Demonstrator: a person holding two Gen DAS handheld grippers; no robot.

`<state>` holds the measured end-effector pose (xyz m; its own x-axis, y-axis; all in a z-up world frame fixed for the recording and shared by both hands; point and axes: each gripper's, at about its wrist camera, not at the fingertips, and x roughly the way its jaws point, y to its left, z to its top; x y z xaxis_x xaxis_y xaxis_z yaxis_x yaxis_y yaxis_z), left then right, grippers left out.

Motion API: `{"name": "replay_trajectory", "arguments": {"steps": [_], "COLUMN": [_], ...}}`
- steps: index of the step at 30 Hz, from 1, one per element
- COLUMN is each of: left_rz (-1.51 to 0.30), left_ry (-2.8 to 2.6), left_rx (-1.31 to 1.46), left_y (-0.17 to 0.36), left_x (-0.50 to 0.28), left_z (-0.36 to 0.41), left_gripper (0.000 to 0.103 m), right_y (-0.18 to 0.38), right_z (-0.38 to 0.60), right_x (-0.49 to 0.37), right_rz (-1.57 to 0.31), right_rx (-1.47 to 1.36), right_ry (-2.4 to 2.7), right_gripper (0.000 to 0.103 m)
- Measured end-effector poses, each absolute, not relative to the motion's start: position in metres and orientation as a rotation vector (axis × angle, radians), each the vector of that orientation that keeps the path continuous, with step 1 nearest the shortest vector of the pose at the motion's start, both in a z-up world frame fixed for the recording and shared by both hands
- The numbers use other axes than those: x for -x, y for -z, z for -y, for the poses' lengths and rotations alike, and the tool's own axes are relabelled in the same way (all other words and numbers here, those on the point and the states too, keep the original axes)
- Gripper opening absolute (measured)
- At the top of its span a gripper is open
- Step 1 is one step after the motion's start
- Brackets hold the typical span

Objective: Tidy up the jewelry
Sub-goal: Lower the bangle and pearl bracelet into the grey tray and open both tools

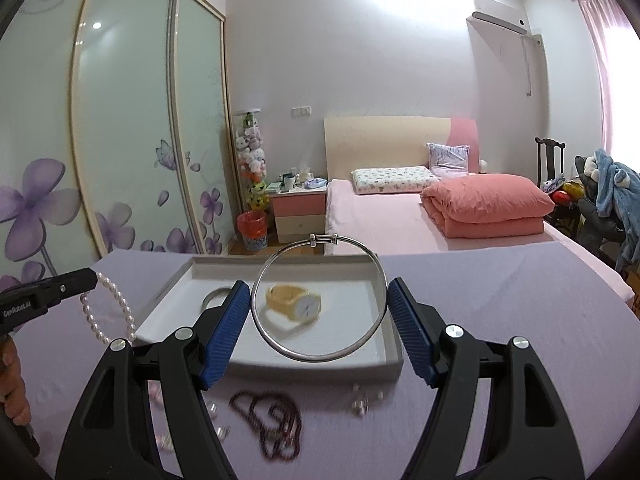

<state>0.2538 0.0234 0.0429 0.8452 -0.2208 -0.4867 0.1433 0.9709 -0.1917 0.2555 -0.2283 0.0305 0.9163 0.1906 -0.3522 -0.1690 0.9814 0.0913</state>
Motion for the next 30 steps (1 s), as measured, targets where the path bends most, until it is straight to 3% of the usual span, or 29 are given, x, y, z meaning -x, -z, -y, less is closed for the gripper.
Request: {"name": "replay_trajectory", "arguments": {"steps": [21,23,30], "left_rz": [-0.600,-0.608,-0.620], "left_ry": [0.154,0.154,0.157], "left_rx": [0.151,0.153,0.146], "left_y": [-0.008,-0.004,0.002], "left_x": [-0.372,-0.375,-0.383], "left_z": [-0.012,-0.011,-0.007], "left_gripper": [0.010,0.010,0.010], "right_y": [0.022,0.025,0.021], "right_z": [0.206,0.203,0.206], "right_x": [-0.357,-0.357,-0.355], "right_rz": [-0.562,-0.570,-0.550], "right_rx": [-0.092,-0.088,-0.096], "right_ry": [-0.224,-0.235,-0.241], "right_gripper": [0.072,0.081,0.082]}}
